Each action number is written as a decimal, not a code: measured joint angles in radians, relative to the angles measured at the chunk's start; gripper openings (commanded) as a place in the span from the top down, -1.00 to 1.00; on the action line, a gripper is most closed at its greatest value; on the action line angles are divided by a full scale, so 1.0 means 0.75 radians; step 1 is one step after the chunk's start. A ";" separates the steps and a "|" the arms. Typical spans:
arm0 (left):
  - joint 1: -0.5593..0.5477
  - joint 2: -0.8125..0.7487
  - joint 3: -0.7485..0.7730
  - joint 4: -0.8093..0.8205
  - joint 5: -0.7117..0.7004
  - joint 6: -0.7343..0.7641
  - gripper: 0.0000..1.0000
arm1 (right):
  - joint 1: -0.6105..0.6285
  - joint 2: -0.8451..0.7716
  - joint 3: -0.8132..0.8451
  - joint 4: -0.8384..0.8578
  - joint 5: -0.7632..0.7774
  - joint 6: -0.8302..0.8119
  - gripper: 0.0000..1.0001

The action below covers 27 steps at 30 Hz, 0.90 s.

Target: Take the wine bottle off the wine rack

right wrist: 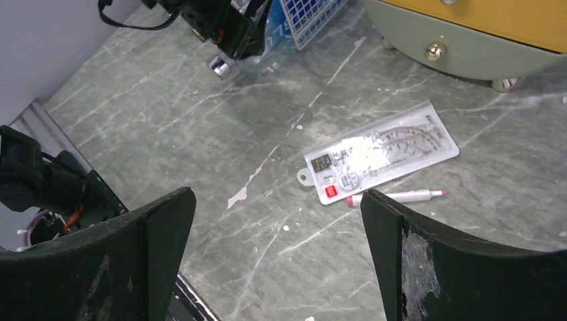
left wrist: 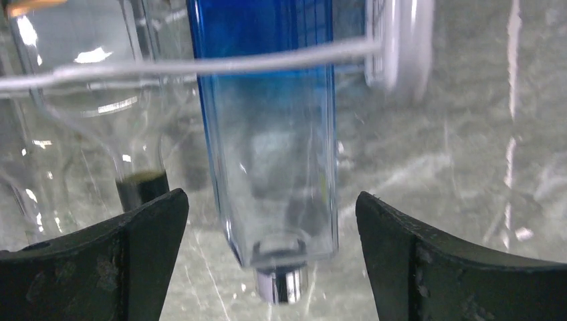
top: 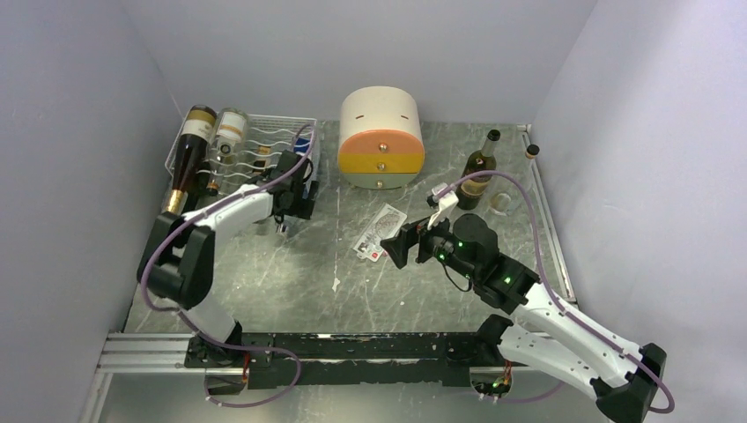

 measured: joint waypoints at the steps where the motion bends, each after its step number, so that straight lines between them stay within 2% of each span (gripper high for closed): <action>1: 0.000 0.038 0.026 0.005 -0.020 0.019 -0.97 | 0.000 -0.003 0.000 -0.011 0.006 -0.001 -1.00; 6: 0.000 0.193 0.115 0.028 -0.091 0.085 -0.95 | 0.000 0.002 -0.007 -0.028 0.030 0.001 -0.99; 13: 0.000 0.244 0.117 0.084 -0.120 0.153 -0.84 | 0.000 0.004 -0.049 -0.037 0.045 0.019 -1.00; 27: -0.040 0.227 0.049 0.128 -0.160 0.142 -0.31 | 0.000 0.049 -0.057 -0.049 0.057 0.031 -1.00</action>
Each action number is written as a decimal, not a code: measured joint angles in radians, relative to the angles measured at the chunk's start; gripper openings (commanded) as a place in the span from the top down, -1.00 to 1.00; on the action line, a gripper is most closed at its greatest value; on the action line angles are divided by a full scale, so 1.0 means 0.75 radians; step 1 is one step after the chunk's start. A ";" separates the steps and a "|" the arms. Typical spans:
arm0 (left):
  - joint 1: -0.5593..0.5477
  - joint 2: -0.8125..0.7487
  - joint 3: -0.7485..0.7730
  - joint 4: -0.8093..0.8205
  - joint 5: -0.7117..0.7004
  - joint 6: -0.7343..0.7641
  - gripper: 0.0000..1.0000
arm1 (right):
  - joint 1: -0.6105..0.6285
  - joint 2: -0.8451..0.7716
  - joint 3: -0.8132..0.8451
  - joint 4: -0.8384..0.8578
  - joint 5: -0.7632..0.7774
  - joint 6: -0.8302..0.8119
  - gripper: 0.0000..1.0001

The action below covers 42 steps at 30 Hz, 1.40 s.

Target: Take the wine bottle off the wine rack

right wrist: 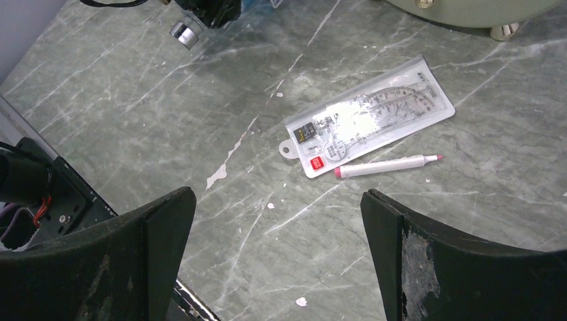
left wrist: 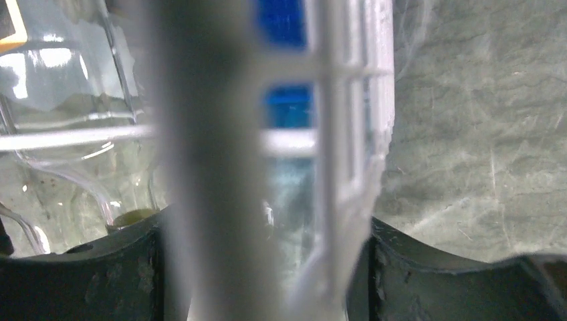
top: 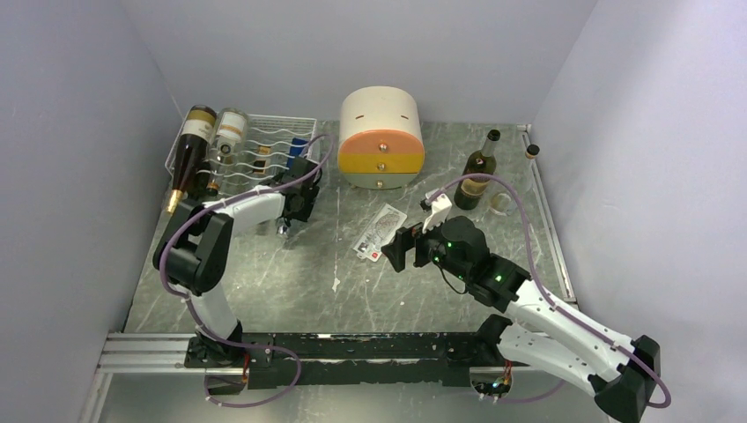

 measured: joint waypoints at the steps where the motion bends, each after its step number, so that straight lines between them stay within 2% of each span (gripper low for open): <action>1: -0.001 -0.006 -0.007 -0.001 -0.002 -0.008 -0.28 | 0.000 0.004 0.000 0.002 -0.001 0.003 -1.00; 7: -0.011 -0.069 -0.057 -0.035 0.005 -0.064 -0.08 | 0.000 0.019 0.000 0.017 -0.005 0.007 -1.00; 13: -0.019 -0.228 -0.129 -0.143 0.053 -0.150 0.05 | 0.000 0.028 0.000 0.032 -0.008 0.008 -1.00; 27: -0.018 -0.604 -0.144 -0.594 0.351 -0.444 0.34 | 0.000 0.105 -0.004 0.102 -0.037 0.007 -1.00; 35: -0.017 -0.798 -0.148 -0.793 0.518 -0.603 0.41 | 0.023 0.160 -0.127 0.360 -0.231 -0.104 -1.00; 42: -0.020 -0.961 -0.198 -0.896 0.664 -0.653 0.41 | 0.174 0.341 -0.137 0.659 -0.361 -0.345 -1.00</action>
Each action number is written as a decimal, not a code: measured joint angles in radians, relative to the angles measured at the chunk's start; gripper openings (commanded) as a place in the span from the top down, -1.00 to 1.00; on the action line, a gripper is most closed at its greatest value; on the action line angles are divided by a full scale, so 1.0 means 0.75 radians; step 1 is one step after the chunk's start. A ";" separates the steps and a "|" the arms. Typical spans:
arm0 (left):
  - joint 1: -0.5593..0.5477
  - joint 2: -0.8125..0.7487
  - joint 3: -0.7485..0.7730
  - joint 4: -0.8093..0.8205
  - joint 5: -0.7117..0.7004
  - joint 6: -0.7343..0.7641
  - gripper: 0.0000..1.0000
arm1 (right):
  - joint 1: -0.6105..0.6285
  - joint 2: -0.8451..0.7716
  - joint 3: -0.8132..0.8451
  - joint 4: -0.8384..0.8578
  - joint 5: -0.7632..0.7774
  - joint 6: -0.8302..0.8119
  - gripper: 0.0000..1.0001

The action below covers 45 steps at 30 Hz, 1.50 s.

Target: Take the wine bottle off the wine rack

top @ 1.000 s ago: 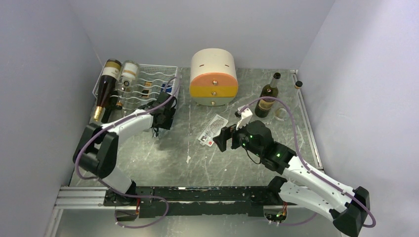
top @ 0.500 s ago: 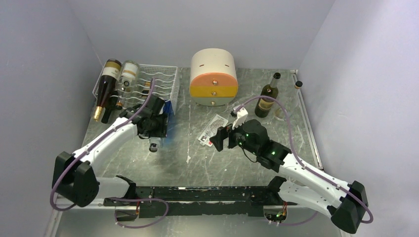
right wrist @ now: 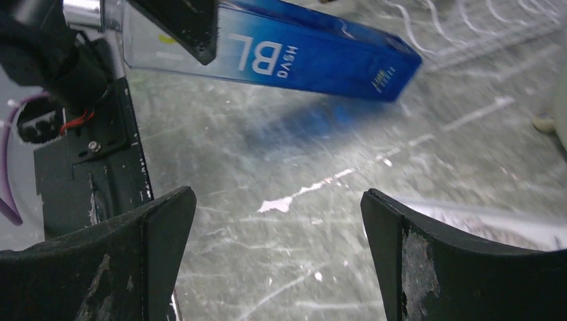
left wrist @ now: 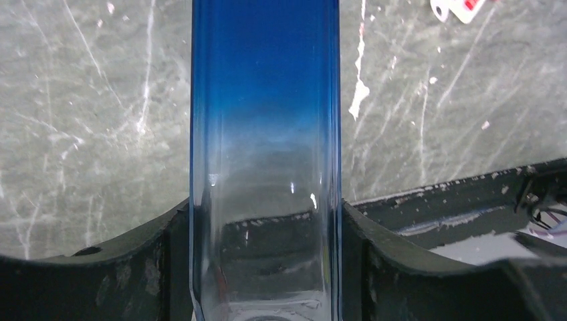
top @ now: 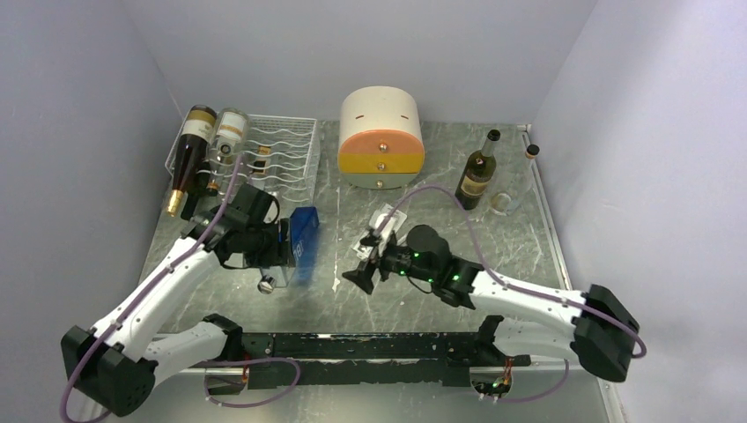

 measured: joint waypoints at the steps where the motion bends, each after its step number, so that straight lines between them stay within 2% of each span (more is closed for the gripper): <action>1: 0.000 -0.019 -0.003 -0.011 0.012 -0.004 0.41 | 0.032 0.047 0.009 0.041 -0.007 -0.040 -1.00; 9: -0.002 -0.164 -0.028 -0.122 0.081 -0.021 0.38 | 0.241 0.452 0.165 0.293 -0.085 -0.448 -0.99; 16: -0.003 -0.237 -0.078 -0.137 0.103 -0.019 0.34 | 0.279 0.736 0.425 0.342 -0.123 -0.720 -0.99; 26: -0.003 -0.279 -0.089 -0.166 0.114 0.010 0.29 | 0.349 0.916 0.549 0.314 -0.234 -0.937 -0.98; 32: -0.002 -0.284 -0.089 -0.170 0.118 0.010 0.18 | 0.372 0.977 0.580 0.376 -0.175 -0.972 -0.84; 36: -0.003 -0.285 -0.089 -0.175 0.122 0.010 -0.06 | 0.403 0.990 0.508 0.522 -0.109 -1.005 -0.73; 42: -0.004 -0.307 -0.087 -0.177 0.139 0.011 -0.47 | 0.419 0.994 0.444 0.688 -0.067 -1.031 -0.37; 45: -0.005 -0.315 -0.053 -0.178 0.142 0.018 -0.92 | 0.419 0.994 0.421 0.754 -0.056 -1.028 -0.16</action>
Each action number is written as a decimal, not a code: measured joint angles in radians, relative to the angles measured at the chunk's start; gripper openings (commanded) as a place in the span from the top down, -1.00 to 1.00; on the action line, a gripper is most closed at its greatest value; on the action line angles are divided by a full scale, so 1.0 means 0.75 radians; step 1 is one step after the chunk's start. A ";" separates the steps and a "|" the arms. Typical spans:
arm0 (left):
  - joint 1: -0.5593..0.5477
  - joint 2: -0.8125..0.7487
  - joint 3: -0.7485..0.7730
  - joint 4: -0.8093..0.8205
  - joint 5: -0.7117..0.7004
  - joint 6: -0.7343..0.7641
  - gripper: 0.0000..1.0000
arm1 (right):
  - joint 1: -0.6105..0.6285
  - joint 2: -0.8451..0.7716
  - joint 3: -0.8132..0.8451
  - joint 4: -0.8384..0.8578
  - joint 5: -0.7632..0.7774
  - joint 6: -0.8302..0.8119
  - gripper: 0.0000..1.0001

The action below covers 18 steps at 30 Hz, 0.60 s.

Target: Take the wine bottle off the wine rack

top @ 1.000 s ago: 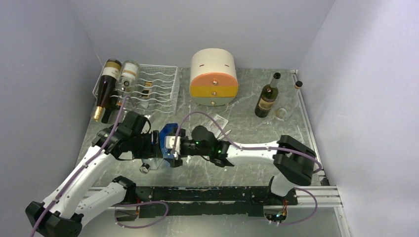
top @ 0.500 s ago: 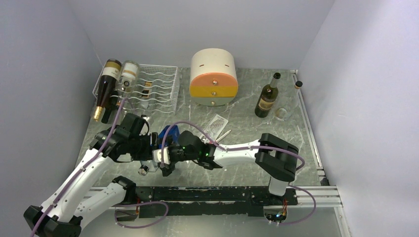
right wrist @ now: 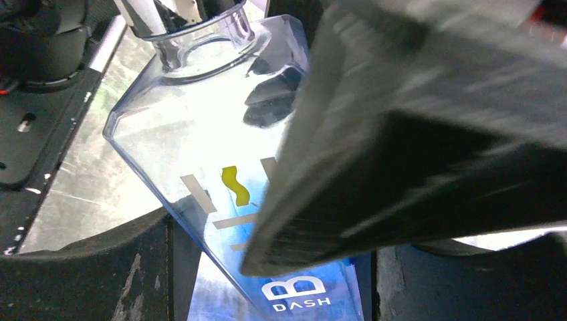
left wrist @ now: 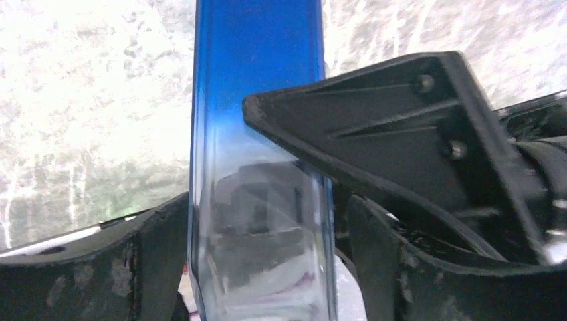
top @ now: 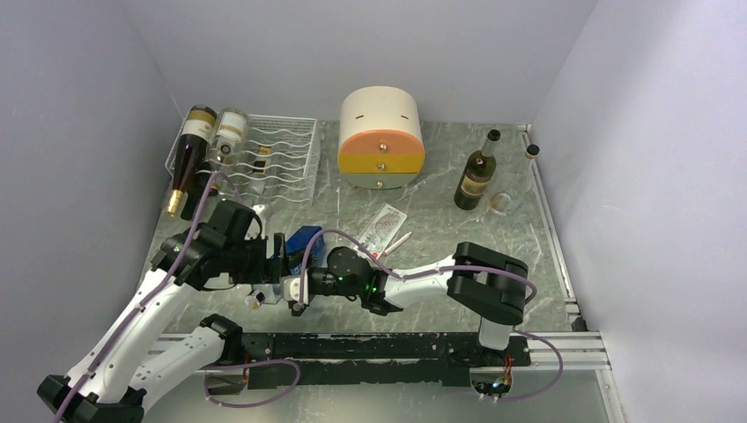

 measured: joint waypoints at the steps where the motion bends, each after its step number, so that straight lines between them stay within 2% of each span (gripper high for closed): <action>1: -0.001 0.000 0.018 -0.003 0.001 0.008 -0.99 | -0.001 0.000 -0.008 0.019 0.007 0.005 -0.13; 6: -0.002 0.011 0.264 -0.064 -0.045 0.025 -0.99 | -0.004 0.000 -0.069 0.138 0.051 0.025 -0.04; 12: -0.003 0.026 0.646 -0.066 -0.302 0.032 -0.99 | -0.003 -0.049 -0.154 0.238 0.144 0.093 0.11; 15: -0.003 -0.022 0.688 -0.041 -0.422 0.031 -0.99 | -0.005 -0.147 -0.183 0.198 0.234 0.193 0.41; 18: -0.003 -0.093 0.652 0.021 -0.491 0.025 -0.99 | -0.005 -0.251 -0.184 0.124 0.322 0.282 0.53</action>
